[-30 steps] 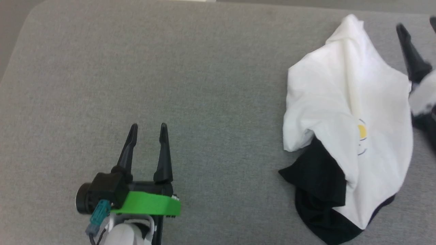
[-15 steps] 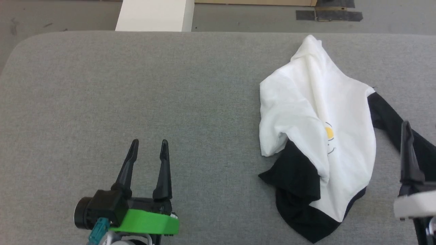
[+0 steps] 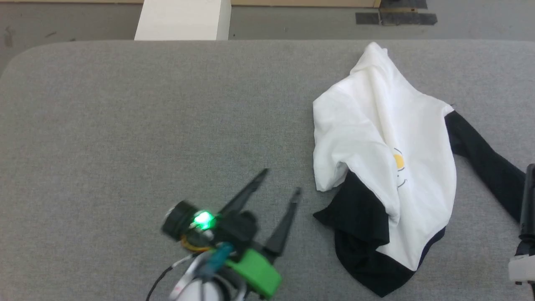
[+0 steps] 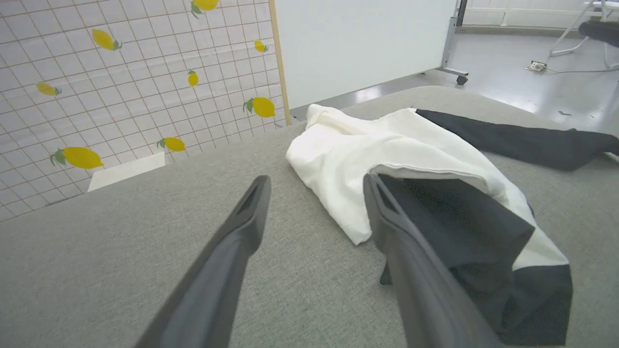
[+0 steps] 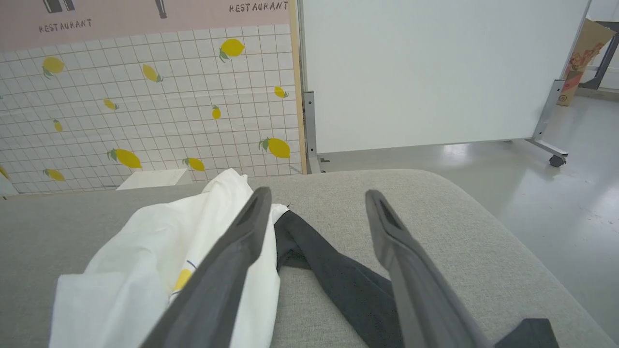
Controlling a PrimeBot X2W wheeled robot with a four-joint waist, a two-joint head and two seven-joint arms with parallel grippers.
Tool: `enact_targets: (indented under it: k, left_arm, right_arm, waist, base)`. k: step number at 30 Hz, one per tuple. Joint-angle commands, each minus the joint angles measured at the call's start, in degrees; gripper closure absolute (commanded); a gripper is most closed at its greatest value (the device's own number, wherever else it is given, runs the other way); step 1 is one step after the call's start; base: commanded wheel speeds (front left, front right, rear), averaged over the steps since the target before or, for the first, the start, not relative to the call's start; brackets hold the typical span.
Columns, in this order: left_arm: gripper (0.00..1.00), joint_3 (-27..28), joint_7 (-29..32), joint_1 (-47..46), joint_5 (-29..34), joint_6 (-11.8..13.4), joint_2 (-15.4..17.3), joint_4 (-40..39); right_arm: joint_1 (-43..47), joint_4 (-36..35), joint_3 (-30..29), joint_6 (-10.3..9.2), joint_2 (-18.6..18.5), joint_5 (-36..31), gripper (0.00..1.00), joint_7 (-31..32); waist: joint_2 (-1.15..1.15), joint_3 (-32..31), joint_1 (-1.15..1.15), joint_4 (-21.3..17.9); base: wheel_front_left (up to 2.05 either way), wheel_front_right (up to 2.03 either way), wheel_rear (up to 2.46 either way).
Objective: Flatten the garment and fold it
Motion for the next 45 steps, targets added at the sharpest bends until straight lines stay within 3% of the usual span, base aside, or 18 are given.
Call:
enact_targets:
  k: [1,8,17,18,20,27,31,35,41,45]
  left_arm:
    - [0.0,-2.1,1.9,-3.0,-0.1,-0.6,0.9,0.8]
    - [0.0,-19.0,12.8,-15.4,-5.7,-1.1,5.9,5.9]
    - [0.0,-29.8,13.9,-24.3,-9.2,-1.1,8.7,13.8]
    - [0.15,-30.4,14.0,-24.7,-9.6,-1.1,8.8,14.8]
    - [1.0,-31.0,13.4,-25.4,-9.9,-1.1,8.7,15.7]
    - [1.0,-29.5,9.8,-26.7,-10.0,0.7,8.6,16.3]
    - [1.0,-26.4,7.3,-25.5,-11.2,3.9,9.4,13.3]
    - [1.0,-21.3,6.3,-21.8,-13.5,9.1,12.3,7.2]
    - [1.0,-10.2,6.7,-10.1,-19.5,19.8,19.3,-3.3]
    - [1.0,-4.8,7.2,1.3,-23.5,26.3,23.0,-5.3]
  right_arm:
    - [-1.3,-0.8,-0.4,-0.08,0.1,0.2,0.0,0.4]
    - [-3.1,-3.0,-1.0,-0.08,0.1,0.2,0.0,1.8]
    - [-4.6,-2.5,-0.1,-0.08,0.1,1.0,0.0,1.8]
    - [-4.7,-2.3,-0.1,-0.08,0.1,1.1,0.0,1.8]
    - [-4.8,-2.1,0.0,-0.08,0.1,1.1,0.0,1.7]
    - [-5.2,-1.3,-0.6,-0.08,0.1,1.2,0.0,1.4]
    - [-5.1,-0.5,-0.7,-0.08,0.1,1.4,0.0,1.3]
    - [-4.8,0.3,-0.7,-0.08,0.1,1.5,0.0,1.3]
    - [-4.0,1.2,-0.6,-0.08,0.1,2.1,0.0,1.6]
    - [-3.5,1.6,-0.3,-0.08,0.1,2.5,0.0,1.8]
  waist:
    - [0.0,1.7,0.0,0.4]
    - [0.0,6.2,0.0,-0.1]
    - [0.0,9.6,0.0,-2.3]
    - [0.0,9.7,0.0,-2.5]
    - [0.0,9.7,0.0,-2.7]
    - [0.0,8.9,0.0,-2.4]
    - [0.0,7.0,0.0,-1.4]
    - [0.0,4.9,0.0,-0.1]
    - [0.0,3.1,0.0,1.3]
    - [0.0,2.9,0.0,1.4]
  base:
    - [0.0,0.0,0.0]
    - [0.0,0.0,0.0]
    - [0.0,0.0,0.0]
    - [0.0,0.0,0.0]
    - [0.0,0.0,0.0]
    - [0.0,0.0,0.0]
    - [0.0,0.0,0.0]
    - [0.0,0.0,0.0]
    - [0.0,0.0,0.0]
    - [0.0,0.0,0.0]
